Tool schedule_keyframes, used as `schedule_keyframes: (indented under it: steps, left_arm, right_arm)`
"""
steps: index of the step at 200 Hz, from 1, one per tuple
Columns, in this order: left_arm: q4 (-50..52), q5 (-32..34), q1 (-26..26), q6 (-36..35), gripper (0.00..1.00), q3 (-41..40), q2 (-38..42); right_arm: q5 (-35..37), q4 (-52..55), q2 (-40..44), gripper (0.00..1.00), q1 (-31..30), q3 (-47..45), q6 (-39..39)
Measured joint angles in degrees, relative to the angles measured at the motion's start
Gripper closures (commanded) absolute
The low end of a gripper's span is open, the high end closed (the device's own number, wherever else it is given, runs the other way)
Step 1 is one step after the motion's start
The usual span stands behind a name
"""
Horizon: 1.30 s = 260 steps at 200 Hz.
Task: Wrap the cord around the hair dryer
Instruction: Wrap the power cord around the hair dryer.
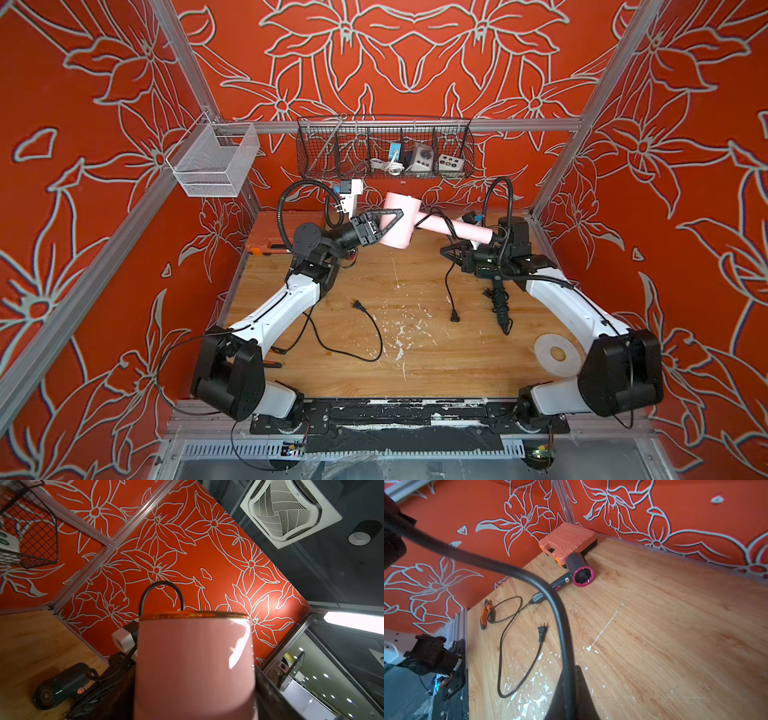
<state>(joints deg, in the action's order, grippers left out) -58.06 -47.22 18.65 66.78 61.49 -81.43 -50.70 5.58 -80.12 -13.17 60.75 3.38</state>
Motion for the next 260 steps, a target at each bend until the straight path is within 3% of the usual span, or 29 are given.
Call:
schedule_keyframes:
  steps: [36, 69, 107, 140, 167, 215, 260]
  left_arm:
    - [4.4, 5.2, -1.5, -3.7, 1.00, 0.0, 0.2]
    - [8.8, 10.1, -1.9, -8.3, 1.00, 0.0, 0.3]
    - [14.2, 14.5, -2.8, -13.5, 1.00, 0.0, 0.3]
    - [20.0, 15.9, -3.6, -19.0, 1.00, 0.0, 0.3]
    - [25.7, 15.6, -3.7, -24.3, 1.00, 0.0, 0.5]
    - [35.4, 12.6, -3.6, -32.5, 1.00, 0.0, 4.1]
    - [39.5, 8.8, -3.8, -35.9, 1.00, -0.3, 7.6]
  right_arm:
    - [1.0, -7.0, 4.3, 1.00, -1.1, -5.2, 6.4]
    - [4.2, -6.7, 7.3, 1.00, -5.9, -5.5, 7.4]
    - [9.1, -1.0, 11.3, 1.00, -14.8, -5.5, 4.5]
    - [13.2, 5.8, 14.6, 1.00, -17.0, -4.4, 2.3]
    - [15.1, 15.0, 14.8, 1.00, -17.2, 2.5, -1.4]
    - [18.0, 34.0, 10.3, 1.00, -17.3, 22.8, -10.8]
    - [25.9, 46.9, 4.2, 1.00, -17.4, 36.5, -20.9]
